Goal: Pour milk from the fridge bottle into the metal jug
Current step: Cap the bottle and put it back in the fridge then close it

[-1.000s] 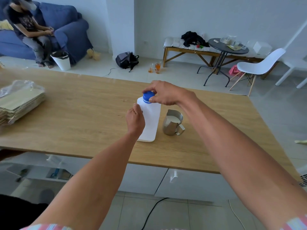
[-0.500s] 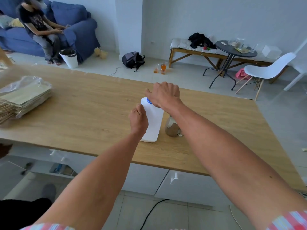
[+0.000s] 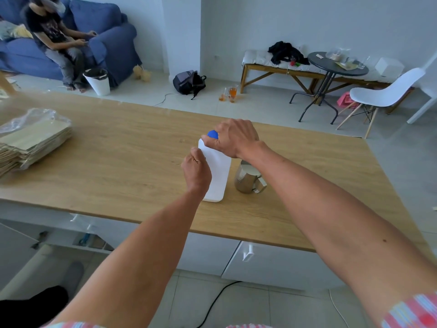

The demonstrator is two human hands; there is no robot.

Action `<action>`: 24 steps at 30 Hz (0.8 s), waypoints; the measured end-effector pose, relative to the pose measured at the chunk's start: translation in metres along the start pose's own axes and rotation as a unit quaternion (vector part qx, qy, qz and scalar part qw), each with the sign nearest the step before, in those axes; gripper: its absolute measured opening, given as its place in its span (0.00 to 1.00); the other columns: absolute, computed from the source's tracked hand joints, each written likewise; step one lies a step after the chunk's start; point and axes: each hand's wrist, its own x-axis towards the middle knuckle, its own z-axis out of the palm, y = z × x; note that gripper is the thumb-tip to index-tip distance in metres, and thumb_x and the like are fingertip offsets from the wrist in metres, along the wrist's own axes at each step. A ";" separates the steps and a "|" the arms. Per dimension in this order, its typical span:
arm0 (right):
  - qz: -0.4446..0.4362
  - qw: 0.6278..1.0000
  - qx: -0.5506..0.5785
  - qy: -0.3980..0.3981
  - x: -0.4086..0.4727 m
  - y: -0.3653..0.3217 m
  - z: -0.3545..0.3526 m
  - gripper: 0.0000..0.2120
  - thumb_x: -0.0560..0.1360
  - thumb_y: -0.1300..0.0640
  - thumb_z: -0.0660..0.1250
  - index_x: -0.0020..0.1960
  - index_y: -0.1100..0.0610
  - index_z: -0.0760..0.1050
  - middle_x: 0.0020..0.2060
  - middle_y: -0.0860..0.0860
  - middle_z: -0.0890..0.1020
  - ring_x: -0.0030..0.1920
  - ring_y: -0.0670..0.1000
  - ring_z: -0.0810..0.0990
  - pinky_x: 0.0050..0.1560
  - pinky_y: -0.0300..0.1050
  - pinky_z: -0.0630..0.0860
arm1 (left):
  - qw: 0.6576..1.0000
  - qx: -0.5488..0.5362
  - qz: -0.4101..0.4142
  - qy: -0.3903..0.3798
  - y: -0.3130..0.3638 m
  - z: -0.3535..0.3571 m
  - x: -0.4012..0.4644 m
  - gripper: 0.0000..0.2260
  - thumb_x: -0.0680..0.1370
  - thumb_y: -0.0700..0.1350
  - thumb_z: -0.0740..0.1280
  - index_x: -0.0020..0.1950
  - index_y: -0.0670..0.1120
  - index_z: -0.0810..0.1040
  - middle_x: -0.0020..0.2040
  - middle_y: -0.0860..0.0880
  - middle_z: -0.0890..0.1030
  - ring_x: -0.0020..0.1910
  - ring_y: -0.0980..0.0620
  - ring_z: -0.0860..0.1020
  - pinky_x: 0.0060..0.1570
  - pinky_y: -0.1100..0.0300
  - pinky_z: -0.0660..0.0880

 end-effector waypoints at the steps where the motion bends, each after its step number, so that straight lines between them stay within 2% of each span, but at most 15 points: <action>1: 0.015 1.000 0.004 0.000 0.000 -0.003 0.001 0.29 0.80 0.32 0.55 0.31 0.54 0.63 0.28 0.47 0.68 0.33 0.55 0.72 0.35 0.45 0.64 | 1.000 -0.003 -0.007 0.005 0.000 0.002 0.000 0.20 0.84 0.45 0.52 0.38 0.32 0.67 0.34 0.43 0.69 0.33 0.50 0.65 0.32 0.55 0.64; 6: 0.080 0.997 0.017 0.003 0.002 -0.015 0.002 0.28 0.79 0.34 0.55 0.30 0.53 0.63 0.27 0.48 0.69 0.32 0.55 0.73 0.33 0.44 0.63 | 0.999 0.015 -0.009 0.029 0.002 0.005 0.002 0.20 0.84 0.44 0.51 0.41 0.31 0.69 0.36 0.42 0.71 0.35 0.48 0.66 0.33 0.55 0.64; 9: 0.107 0.994 0.018 0.002 0.001 -0.019 0.000 0.28 0.80 0.34 0.55 0.30 0.54 0.63 0.27 0.48 0.68 0.32 0.55 0.73 0.33 0.44 0.62 | 0.999 0.017 -0.011 0.039 0.002 0.007 0.003 0.20 0.83 0.46 0.50 0.40 0.32 0.68 0.35 0.42 0.71 0.35 0.47 0.65 0.37 0.51 0.65; 15: 0.138 0.990 0.036 0.005 -0.001 -0.023 0.003 0.29 0.79 0.33 0.55 0.30 0.55 0.64 0.27 0.49 0.69 0.30 0.54 0.72 0.30 0.44 0.61 | 1.000 0.012 -0.016 0.010 0.002 0.002 0.007 0.20 0.83 0.45 0.51 0.37 0.34 0.68 0.35 0.42 0.71 0.34 0.48 0.66 0.37 0.50 0.66; 17: 0.140 0.989 0.050 -0.005 -0.001 -0.021 0.004 0.31 0.79 0.30 0.54 0.32 0.55 0.66 0.27 0.48 0.70 0.30 0.54 0.71 0.32 0.45 0.63 | 1.000 0.010 -0.009 -0.005 0.002 -0.001 0.008 0.20 0.83 0.45 0.52 0.32 0.41 0.64 0.32 0.44 0.69 0.32 0.48 0.64 0.35 0.51 0.64; 20: 0.141 0.988 0.061 -0.018 -0.007 -0.018 0.006 0.35 0.76 0.22 0.50 0.37 0.54 0.70 0.30 0.49 0.73 0.29 0.52 0.71 0.34 0.46 0.65 | 1.000 0.011 -0.005 -0.025 0.004 -0.004 0.007 0.20 0.83 0.42 0.53 0.30 0.47 0.59 0.28 0.51 0.63 0.29 0.52 0.60 0.31 0.56 0.60; 22: 0.153 0.982 0.112 0.006 -0.017 -0.015 0.008 0.35 0.76 0.23 0.49 0.41 0.55 0.71 0.34 0.49 0.77 0.32 0.53 0.75 0.36 0.47 0.69 | 0.999 0.015 -0.006 -0.030 0.007 -0.006 0.005 0.20 0.83 0.41 0.53 0.30 0.47 0.58 0.27 0.52 0.61 0.27 0.53 0.59 0.29 0.57 0.59; 24: 0.183 0.962 0.194 0.060 -0.030 -0.013 0.014 0.30 0.80 0.28 0.51 0.47 0.55 0.71 0.42 0.49 0.79 0.38 0.54 0.77 0.39 0.48 0.72 | 0.999 0.012 0.004 -0.041 0.007 -0.006 0.005 0.19 0.82 0.41 0.53 0.31 0.47 0.57 0.28 0.51 0.61 0.30 0.50 0.58 0.31 0.57 0.58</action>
